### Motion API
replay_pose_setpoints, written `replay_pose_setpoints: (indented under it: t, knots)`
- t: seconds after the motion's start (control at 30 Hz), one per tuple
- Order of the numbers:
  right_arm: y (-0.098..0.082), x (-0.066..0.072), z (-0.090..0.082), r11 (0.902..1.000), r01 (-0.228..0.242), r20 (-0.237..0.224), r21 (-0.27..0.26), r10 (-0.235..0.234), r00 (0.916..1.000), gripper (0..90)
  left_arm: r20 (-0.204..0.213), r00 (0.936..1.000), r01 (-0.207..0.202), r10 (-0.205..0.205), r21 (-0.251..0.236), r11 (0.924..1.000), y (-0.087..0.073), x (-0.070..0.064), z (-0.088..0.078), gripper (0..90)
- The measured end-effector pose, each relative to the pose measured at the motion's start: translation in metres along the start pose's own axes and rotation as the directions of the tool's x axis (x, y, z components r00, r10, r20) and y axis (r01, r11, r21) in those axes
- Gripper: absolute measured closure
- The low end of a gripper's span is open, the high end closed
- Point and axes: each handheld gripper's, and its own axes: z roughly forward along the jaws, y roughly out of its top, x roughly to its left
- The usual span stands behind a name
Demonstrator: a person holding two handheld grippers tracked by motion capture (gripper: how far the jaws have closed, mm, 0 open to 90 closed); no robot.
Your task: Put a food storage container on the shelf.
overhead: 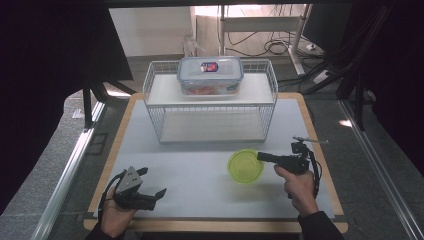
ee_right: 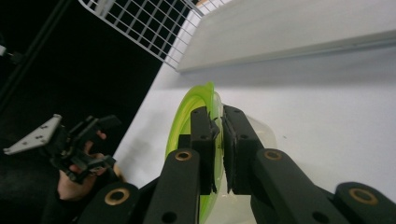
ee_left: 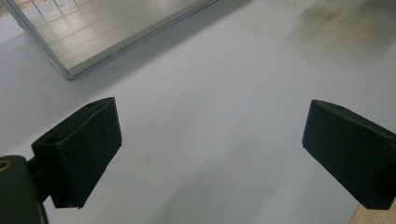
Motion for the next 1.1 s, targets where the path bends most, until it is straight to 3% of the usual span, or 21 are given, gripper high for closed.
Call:
replay_pose_setpoints:
  t: [0.53,1.1]
  knots:
    - [0.03,0.033,-0.001,0.9995,0.03,-0.066,-0.007,-0.031,0.9973,84.1,-0.002,0.9999,0.012,-0.013,-0.012,0.9999,0.0,0.001,-0.001,3.3]
    - [0.066,0.058,-0.002,0.9996,0.003,-0.139,-0.028,-0.007,0.9902,84.1,0.0,0.9998,0.018,-0.018,-0.018,0.9997,0.0,0.003,-0.001,3.2]
